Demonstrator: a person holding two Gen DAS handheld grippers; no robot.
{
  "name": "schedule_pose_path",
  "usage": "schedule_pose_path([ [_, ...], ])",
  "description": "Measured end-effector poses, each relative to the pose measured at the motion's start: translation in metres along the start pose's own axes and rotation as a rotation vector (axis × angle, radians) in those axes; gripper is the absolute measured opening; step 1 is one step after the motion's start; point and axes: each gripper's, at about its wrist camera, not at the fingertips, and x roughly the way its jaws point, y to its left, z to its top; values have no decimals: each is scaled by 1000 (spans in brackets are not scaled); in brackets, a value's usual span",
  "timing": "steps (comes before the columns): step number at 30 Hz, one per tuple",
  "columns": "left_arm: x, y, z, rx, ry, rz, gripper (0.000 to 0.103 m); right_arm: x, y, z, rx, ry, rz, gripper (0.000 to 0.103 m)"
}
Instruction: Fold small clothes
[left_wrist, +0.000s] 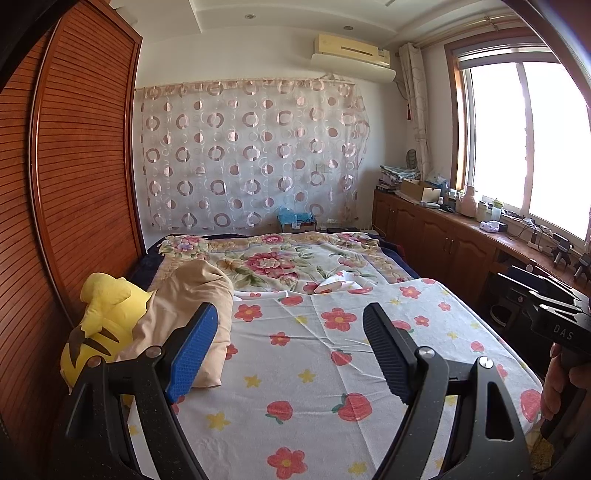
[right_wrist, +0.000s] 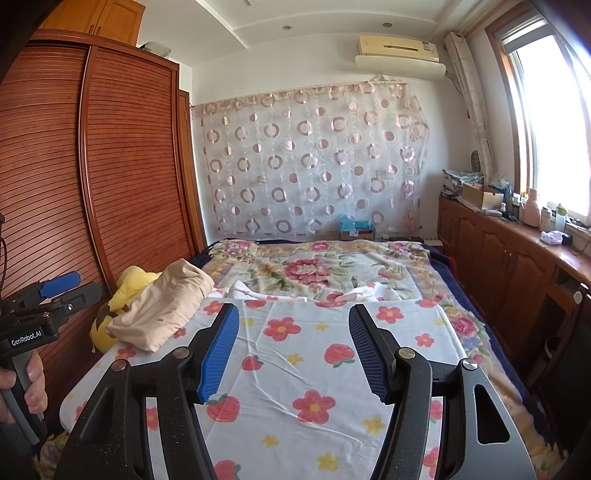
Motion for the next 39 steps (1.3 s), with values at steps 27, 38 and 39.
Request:
schedule_pose_path([
  [27, 2, 0, -4, 2, -3, 0, 82, -1, -6, -2, -4, -1, 3, 64],
  [38, 1, 0, -5, 2, -3, 0, 82, -1, -7, -3, -3, 1, 5, 64],
  [39, 3, 0, -6, 3, -4, 0, 82, 0, -7, -2, -3, 1, 6, 64],
])
